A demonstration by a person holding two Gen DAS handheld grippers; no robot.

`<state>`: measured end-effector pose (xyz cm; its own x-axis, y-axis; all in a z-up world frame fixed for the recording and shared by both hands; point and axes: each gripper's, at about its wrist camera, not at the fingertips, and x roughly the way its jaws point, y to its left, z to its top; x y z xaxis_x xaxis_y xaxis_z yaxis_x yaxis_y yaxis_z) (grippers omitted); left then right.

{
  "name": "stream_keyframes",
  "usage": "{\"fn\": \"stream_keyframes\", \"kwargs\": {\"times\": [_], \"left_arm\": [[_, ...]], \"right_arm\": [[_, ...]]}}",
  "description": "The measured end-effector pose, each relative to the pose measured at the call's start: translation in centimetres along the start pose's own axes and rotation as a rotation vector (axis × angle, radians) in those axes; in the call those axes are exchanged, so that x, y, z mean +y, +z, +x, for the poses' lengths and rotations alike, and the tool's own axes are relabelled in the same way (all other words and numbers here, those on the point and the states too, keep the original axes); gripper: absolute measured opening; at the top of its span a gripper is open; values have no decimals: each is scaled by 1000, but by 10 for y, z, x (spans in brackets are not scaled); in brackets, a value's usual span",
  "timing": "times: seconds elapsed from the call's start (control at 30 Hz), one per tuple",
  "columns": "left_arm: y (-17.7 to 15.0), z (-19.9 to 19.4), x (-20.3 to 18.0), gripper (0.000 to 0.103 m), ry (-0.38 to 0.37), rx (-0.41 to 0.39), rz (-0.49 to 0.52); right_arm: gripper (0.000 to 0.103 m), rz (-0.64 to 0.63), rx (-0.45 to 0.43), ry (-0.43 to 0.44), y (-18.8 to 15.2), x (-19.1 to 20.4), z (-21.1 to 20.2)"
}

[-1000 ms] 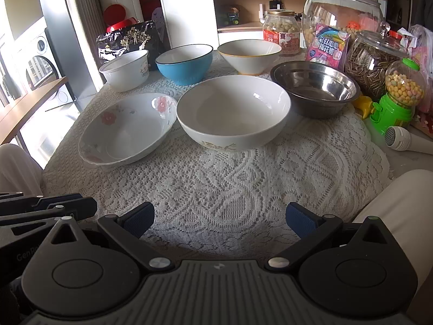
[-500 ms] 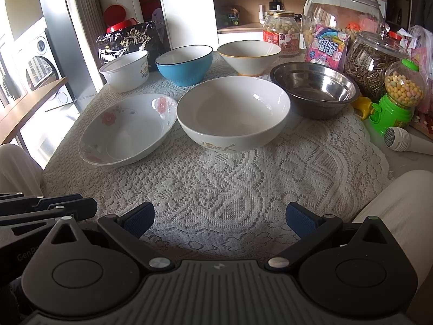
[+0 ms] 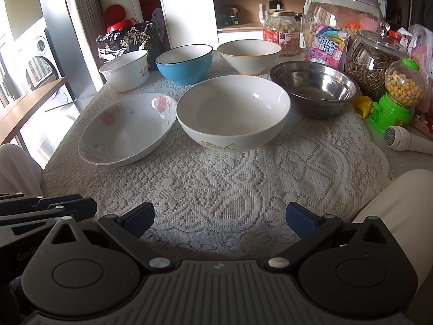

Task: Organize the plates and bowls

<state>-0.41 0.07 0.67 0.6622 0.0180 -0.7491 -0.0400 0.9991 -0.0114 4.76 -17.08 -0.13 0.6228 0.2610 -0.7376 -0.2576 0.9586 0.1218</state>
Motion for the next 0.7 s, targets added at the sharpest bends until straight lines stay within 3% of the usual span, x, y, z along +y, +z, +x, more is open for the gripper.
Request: {"fn": "stream_keyframes", "kwargs": {"times": [0.33, 0.5, 0.7], "left_arm": [[2, 7, -1, 17, 0, 17, 10], [14, 17, 15, 16, -61, 17, -26], [33, 45, 54, 16, -135, 37, -129]], "right_arm": [[103, -10, 3, 4, -1, 0, 7], [103, -39, -33, 21, 8, -2, 12], [103, 18, 28, 133, 26, -8, 50]]}}
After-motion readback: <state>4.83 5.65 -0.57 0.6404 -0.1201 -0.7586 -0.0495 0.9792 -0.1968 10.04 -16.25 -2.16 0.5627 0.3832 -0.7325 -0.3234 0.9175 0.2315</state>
